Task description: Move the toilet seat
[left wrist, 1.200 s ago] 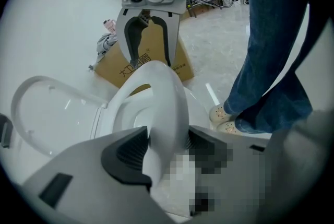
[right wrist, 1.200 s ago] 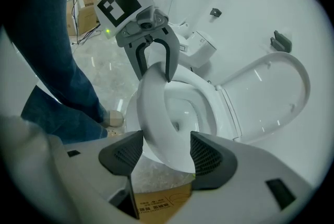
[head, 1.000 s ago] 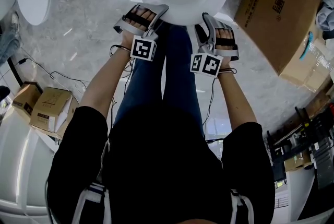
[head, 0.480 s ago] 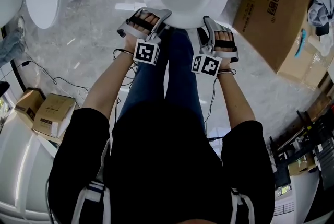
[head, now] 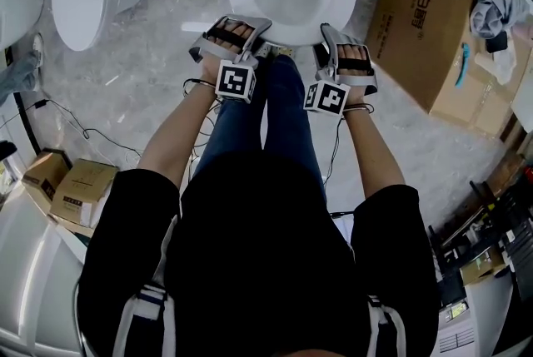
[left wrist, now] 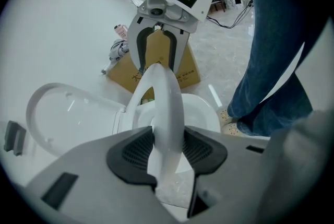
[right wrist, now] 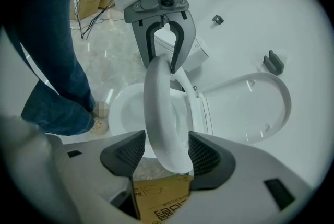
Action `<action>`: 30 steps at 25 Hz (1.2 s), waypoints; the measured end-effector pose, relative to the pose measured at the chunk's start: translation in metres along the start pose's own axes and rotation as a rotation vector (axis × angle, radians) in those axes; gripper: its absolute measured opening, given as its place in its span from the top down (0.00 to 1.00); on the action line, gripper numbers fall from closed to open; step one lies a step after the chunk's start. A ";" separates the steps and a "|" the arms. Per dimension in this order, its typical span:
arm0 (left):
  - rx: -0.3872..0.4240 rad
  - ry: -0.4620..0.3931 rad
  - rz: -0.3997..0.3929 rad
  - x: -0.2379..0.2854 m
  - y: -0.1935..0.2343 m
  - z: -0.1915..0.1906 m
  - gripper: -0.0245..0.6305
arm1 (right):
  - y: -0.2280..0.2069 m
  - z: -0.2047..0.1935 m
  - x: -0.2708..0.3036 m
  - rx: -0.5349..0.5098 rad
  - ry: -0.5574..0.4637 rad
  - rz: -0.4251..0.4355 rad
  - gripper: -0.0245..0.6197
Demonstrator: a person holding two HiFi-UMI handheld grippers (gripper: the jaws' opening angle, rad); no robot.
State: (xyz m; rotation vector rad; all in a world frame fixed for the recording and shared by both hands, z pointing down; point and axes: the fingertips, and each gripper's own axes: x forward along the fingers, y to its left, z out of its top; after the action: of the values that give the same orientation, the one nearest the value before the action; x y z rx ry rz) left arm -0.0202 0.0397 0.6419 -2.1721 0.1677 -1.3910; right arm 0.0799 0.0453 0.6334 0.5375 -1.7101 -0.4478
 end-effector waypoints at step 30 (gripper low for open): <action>-0.053 -0.035 0.010 -0.057 0.109 0.015 0.77 | -0.100 0.021 -0.034 -0.040 0.050 -0.005 0.77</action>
State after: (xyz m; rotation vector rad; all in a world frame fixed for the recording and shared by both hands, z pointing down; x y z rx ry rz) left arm -0.0128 -0.0246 0.5357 -2.2343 0.2041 -1.3571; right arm 0.0755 -0.0166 0.5459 0.5205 -1.6487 -0.4676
